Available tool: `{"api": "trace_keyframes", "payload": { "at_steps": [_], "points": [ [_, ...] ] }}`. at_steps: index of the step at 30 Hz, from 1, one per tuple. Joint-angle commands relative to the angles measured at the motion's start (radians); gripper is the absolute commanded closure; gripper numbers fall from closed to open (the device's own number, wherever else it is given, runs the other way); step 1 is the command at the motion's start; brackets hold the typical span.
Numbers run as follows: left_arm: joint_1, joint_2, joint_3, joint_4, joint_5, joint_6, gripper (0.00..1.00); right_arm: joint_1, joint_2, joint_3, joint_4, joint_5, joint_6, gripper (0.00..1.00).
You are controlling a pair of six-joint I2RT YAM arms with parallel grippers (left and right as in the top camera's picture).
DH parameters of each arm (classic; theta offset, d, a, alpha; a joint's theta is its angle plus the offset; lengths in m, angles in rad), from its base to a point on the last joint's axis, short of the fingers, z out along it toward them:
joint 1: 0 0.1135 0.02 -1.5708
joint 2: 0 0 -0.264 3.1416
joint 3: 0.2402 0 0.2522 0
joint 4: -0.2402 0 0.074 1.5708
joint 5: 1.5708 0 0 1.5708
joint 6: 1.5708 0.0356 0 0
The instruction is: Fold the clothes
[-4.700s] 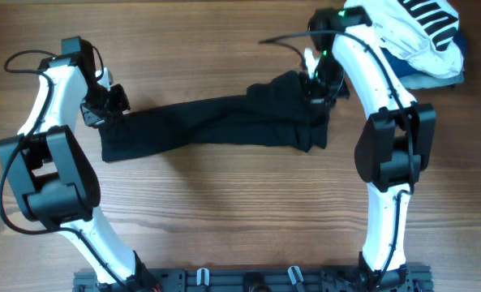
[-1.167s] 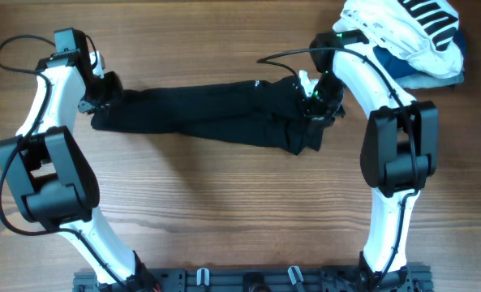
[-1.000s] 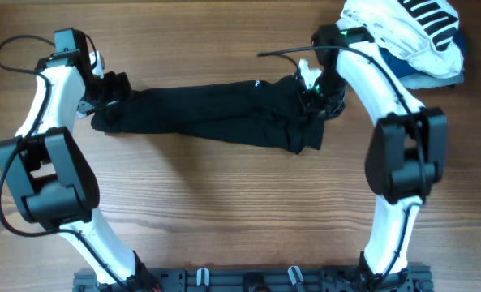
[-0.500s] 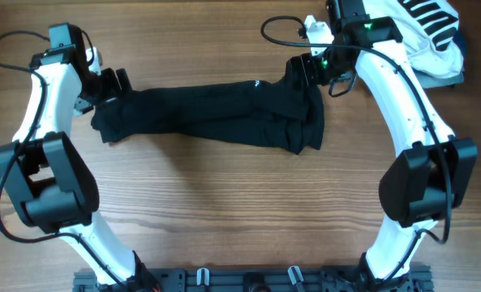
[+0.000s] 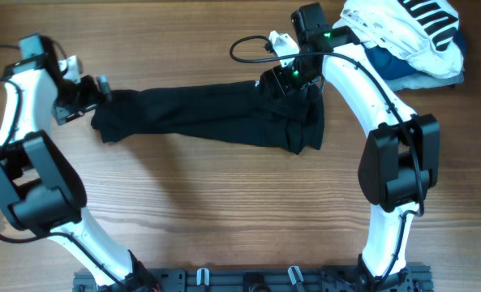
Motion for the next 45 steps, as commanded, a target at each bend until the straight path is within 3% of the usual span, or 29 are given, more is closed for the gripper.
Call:
{"api": "trace_keyframes", "payload": {
  "at_steps": [1, 8, 11, 13, 14, 15, 16, 19, 22, 32, 37, 41, 45],
  "points": [
    [0.031, 0.074, 0.007, 0.004, 0.091, 0.166, 0.0, -0.003, 0.011, -0.001, 0.003, -0.016, 0.017, 0.12],
    [-0.01, 0.175, 0.005, 0.065, 0.167, 0.232, 0.01, -0.007, 0.008, 0.008, -0.019, -0.017, 0.05, 0.12],
    [-0.034, 0.204, 0.005, 0.067, 0.167, 0.232, 0.05, -0.023, -0.019, 0.017, -0.039, -0.018, 0.08, 0.12],
    [-0.051, 0.232, 0.005, 0.064, 0.166, 0.231, 0.27, -0.048, -0.056, 0.026, -0.047, -0.033, 0.125, 0.13],
    [-0.06, 0.242, 0.002, 0.063, 0.164, 0.228, 0.63, -0.063, -0.08, 0.031, -0.053, -0.037, 0.139, 0.14],
    [-0.066, 0.248, -0.001, 0.063, 0.162, 0.228, 0.92, -0.077, -0.103, 0.031, -0.057, -0.039, 0.154, 0.15],
    [-0.068, 0.248, -0.006, 0.063, 0.157, 0.227, 0.96, -0.095, -0.129, 0.031, -0.063, -0.039, 0.158, 0.16],
    [-0.054, 0.231, -0.003, 0.06, 0.106, 0.131, 0.96, -0.16, -0.201, 0.031, -0.106, -0.039, 0.17, 0.24],
    [-0.013, 0.164, 0.021, 0.017, 0.106, 0.118, 0.96, -0.199, -0.214, 0.031, -0.157, -0.039, 0.177, 0.26],
    [0.068, -0.033, 0.235, -0.181, -0.023, 0.119, 0.96, -0.211, -0.211, 0.027, -0.212, -0.035, 0.176, 0.22],
    [-0.021, -0.04, 0.235, -0.237, 0.014, 0.117, 0.96, -0.211, -0.21, 0.027, -0.21, -0.031, 0.176, 0.21],
    [-0.184, -0.04, 0.235, -0.205, 0.031, 0.015, 0.96, -0.211, -0.21, 0.027, -0.211, -0.024, 0.177, 0.21],
    [-0.331, -0.03, 0.234, -0.168, 0.031, -0.006, 0.96, -0.211, -0.21, 0.027, -0.212, -0.024, 0.174, 0.2]
  ]
}}
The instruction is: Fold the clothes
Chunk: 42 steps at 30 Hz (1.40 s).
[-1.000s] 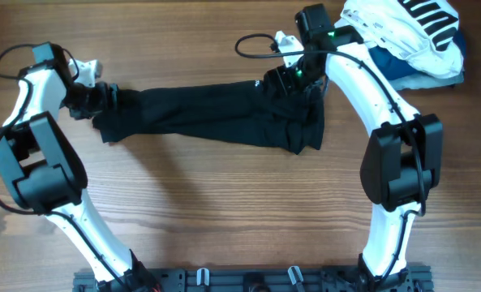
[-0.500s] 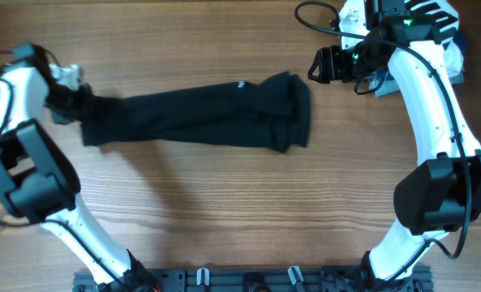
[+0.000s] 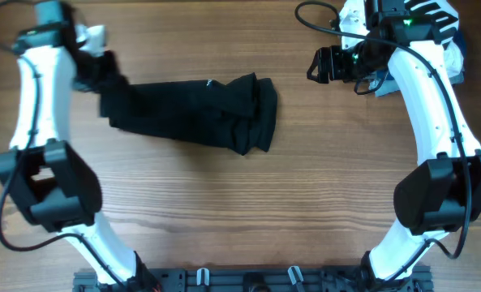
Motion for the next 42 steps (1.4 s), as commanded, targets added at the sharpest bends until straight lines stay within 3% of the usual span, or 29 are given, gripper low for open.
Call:
{"api": "trace_keyframes", "payload": {
  "at_steps": [1, 6, 19, 25, 33, 42],
  "points": [
    [-0.124, 0.013, 0.005, 0.024, 0.027, -0.043, 0.96, 0.003, 0.002, 0.008, -0.001, -0.002, 0.005, 0.19],
    [-0.22, 0.098, 0.005, 0.035, 0.027, -0.044, 0.96, 0.002, 0.002, 0.008, -0.004, -0.001, 0.003, 0.18],
    [-0.234, 0.166, 0.005, 0.035, 0.01, -0.047, 0.96, 0.003, 0.002, 0.008, -0.001, -0.001, 0.003, 0.17],
    [-0.126, 0.104, 0.088, -0.09, -0.294, -0.043, 0.96, 0.003, 0.004, 0.006, 0.0, -0.002, 0.005, 0.16],
    [0.072, 0.069, 0.158, -0.125, -0.349, 0.088, 0.96, 0.003, 0.004, -0.043, 0.0, -0.002, 0.006, 0.17],
    [0.038, 0.07, 0.158, -0.055, -0.314, 0.196, 0.96, 0.003, 0.004, -0.063, 0.004, -0.002, 0.006, 0.17]
  ]
}}
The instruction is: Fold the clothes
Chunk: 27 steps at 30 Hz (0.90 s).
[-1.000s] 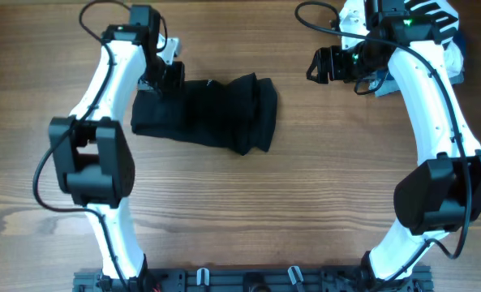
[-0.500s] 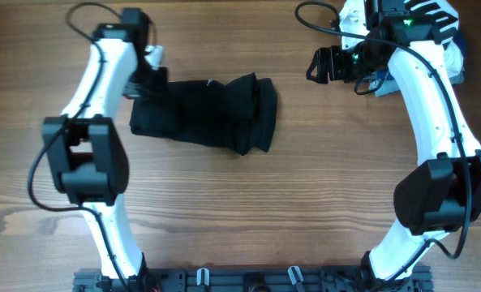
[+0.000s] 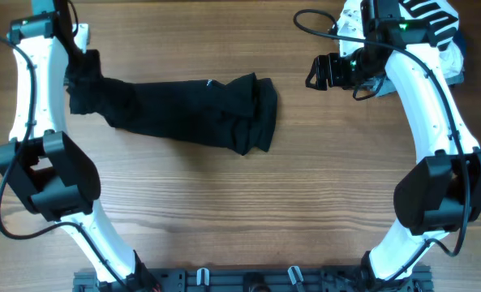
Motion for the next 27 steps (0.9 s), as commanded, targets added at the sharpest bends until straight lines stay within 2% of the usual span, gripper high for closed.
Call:
{"api": "trace_keyframes", "payload": {
  "at_steps": [1, 9, 13, 16, 19, 22, 27],
  "points": [
    [-0.037, -0.017, 0.013, 0.023, -0.006, 0.085, 0.96, 0.003, 0.004, -0.01, 0.005, -0.002, 0.006, 0.17],
    [-0.122, -0.013, 0.0, 0.022, -0.027, 0.094, 0.96, 0.003, 0.004, -0.01, 0.008, -0.002, 0.006, 0.16],
    [-0.116, -0.002, -0.008, 0.033, -0.252, 0.025, 0.96, 0.003, 0.004, -0.01, 0.005, -0.002, 0.004, 0.16],
    [-0.046, -0.002, -0.008, 0.042, -0.282, -0.022, 0.96, 0.003, 0.004, -0.01, 0.006, -0.002, 0.004, 0.16],
    [0.031, 0.002, -0.008, 0.074, -0.232, -0.049, 0.96, 0.003, 0.004, -0.01, 0.01, -0.002, 0.003, 0.16],
    [0.106, 0.002, -0.008, 0.098, -0.098, -0.048, 0.96, 0.003, 0.004, -0.01, 0.01, -0.002, 0.004, 0.16],
    [0.143, 0.002, -0.008, 0.082, 0.019, -0.041, 0.96, 0.003, 0.004, -0.01, 0.015, -0.015, 0.006, 0.17]
  ]
}}
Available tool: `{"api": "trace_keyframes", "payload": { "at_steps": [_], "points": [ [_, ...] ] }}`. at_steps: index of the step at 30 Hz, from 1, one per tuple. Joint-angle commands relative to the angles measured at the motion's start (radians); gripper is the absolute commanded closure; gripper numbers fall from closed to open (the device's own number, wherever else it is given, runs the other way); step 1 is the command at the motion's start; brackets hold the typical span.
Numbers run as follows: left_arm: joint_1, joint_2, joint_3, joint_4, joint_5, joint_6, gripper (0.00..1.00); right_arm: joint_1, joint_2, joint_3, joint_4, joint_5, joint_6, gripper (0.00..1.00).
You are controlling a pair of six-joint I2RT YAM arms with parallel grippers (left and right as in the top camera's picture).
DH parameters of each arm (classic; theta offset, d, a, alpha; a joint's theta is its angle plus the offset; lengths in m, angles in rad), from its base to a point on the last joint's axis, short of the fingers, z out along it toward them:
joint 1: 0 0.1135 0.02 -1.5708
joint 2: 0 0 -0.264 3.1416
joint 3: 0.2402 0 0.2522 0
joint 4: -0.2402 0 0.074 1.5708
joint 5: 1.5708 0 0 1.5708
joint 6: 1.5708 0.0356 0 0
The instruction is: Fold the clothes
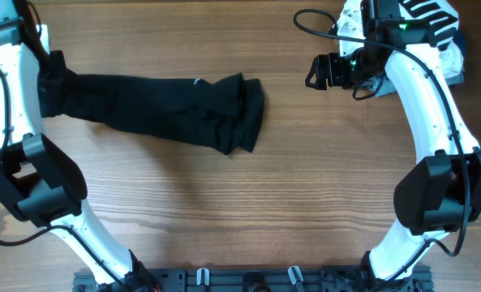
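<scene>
A long black garment [155,109] lies stretched across the left half of the wooden table, its right end bunched in folds [244,113]. My left gripper [50,71] is at the garment's far left end, shut on the cloth; its fingers merge with the dark fabric. Well to the right of the garment, and apart from it, my right gripper [311,71] hangs open with nothing between its fingers.
A pile of other clothes, white with black stripes [439,15] over something blue [459,61], sits at the back right corner behind the right arm. A black cable [309,20] loops near the right wrist. The arm bases stand at the front edge.
My left gripper has moved further left with the garment's end in it. The whole garment now lies further left and looks longer. The right arm has not moved.
At first each gripper was at one end of the black garment, the right one on the bunched end. Then the right gripper was open and apart near the clothes pile. The left gripper kept its end, and the garment lay further left at each later moment.
</scene>
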Motion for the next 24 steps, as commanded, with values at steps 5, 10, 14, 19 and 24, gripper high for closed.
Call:
{"api": "trace_keyframes", "payload": {
  "at_steps": [5, 10, 14, 19, 24],
  "points": [
    [-0.034, 0.001, -0.006, -0.044, 0.093, 0.041, 0.96, 0.034, 0.005, -0.028, 0.092, -0.159, 0.021, 0.26],
    [-0.106, 0.002, -0.006, -0.077, 0.093, 0.055, 0.96, 0.054, 0.005, -0.067, 0.126, -0.158, 0.033, 0.25],
    [-0.198, 0.02, -0.006, -0.091, 0.093, 0.055, 0.96, 0.054, 0.005, -0.068, 0.127, -0.158, 0.033, 0.24],
    [-0.269, 0.074, -0.008, -0.127, 0.093, 0.055, 0.81, 0.054, 0.005, -0.068, 0.124, -0.158, 0.032, 0.18],
    [-0.293, 0.105, -0.008, -0.164, 0.177, 0.055, 0.0, 0.054, 0.005, -0.068, 0.124, -0.159, 0.033, 0.11]
  ]
}}
